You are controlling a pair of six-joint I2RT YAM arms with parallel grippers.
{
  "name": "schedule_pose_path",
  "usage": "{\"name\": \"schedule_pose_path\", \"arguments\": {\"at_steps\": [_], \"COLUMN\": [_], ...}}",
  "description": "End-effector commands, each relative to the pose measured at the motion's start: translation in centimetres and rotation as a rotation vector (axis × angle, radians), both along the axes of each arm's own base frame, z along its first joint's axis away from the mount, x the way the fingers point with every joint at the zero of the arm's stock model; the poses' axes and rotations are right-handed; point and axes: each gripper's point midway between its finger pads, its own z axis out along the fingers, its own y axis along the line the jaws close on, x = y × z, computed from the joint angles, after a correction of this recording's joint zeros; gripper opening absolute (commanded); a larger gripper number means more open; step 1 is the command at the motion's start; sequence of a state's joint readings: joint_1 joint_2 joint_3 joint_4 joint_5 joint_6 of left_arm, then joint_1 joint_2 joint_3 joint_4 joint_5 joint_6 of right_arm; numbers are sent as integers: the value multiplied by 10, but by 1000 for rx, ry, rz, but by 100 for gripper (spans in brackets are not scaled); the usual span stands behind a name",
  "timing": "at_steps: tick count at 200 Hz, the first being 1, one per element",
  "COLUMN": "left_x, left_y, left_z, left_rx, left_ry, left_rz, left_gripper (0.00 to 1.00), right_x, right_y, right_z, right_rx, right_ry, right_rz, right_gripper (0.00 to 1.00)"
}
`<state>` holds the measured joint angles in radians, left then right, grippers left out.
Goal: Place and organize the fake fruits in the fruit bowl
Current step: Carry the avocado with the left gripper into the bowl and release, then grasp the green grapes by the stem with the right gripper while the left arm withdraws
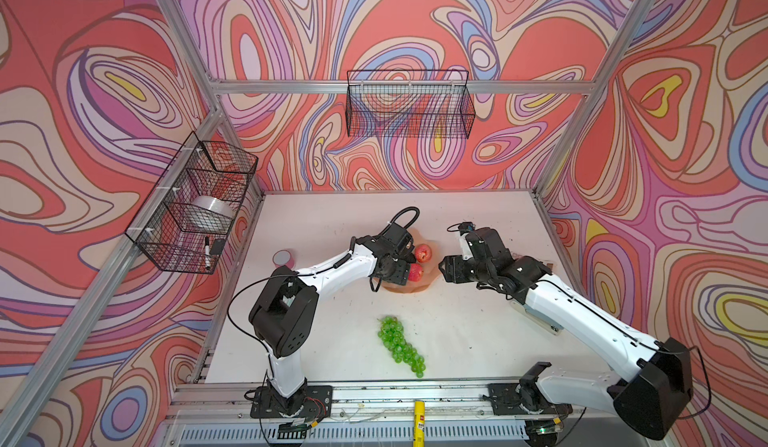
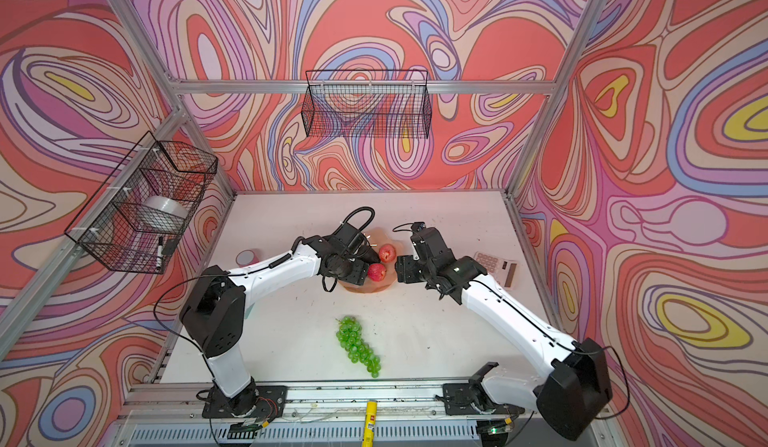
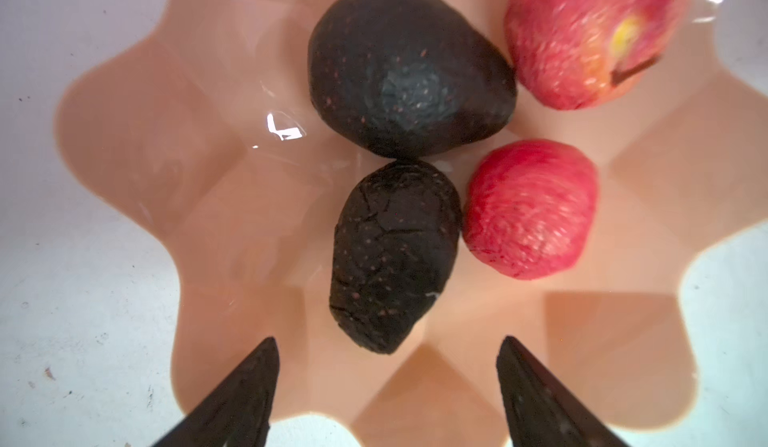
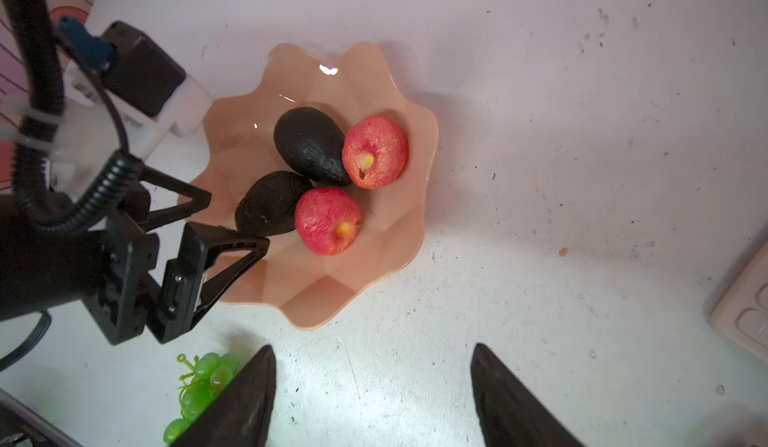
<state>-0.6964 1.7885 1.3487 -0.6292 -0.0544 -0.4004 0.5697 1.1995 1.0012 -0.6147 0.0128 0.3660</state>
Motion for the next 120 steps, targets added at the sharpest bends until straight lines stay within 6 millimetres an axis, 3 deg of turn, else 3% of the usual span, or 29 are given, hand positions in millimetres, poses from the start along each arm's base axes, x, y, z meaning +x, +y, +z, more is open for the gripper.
{"name": "schedule_pose_path", "arguments": {"at_steps": [1, 17, 34, 64, 92, 120], "left_x": [16, 21, 24, 27, 24, 17], "left_y": [-8, 0, 16, 77, 144, 187], "left_z": [74, 108, 140, 176, 172, 158], "left_rx": [-132, -171, -188, -163, -247, -320], "left_ry": [-168, -265, -383, -589, -599, -566], "left_rz": [16, 41, 82, 243, 438, 573], "left_gripper": [85, 86, 86, 91, 94, 95], "right_x": [-27, -42, -60, -87, -110, -131], "right_y": [12, 21, 46, 96, 141, 175], "right_z": [-1, -6, -9, -33, -60, -82], "right_rx": [7, -17, -26, -33, -70, -123], "right_ry": [-6, 8, -2, 41, 87, 114], "right_rz": [116, 162, 235, 322, 381, 448], "right_gripper": [76, 75, 75, 75, 76, 79]}}
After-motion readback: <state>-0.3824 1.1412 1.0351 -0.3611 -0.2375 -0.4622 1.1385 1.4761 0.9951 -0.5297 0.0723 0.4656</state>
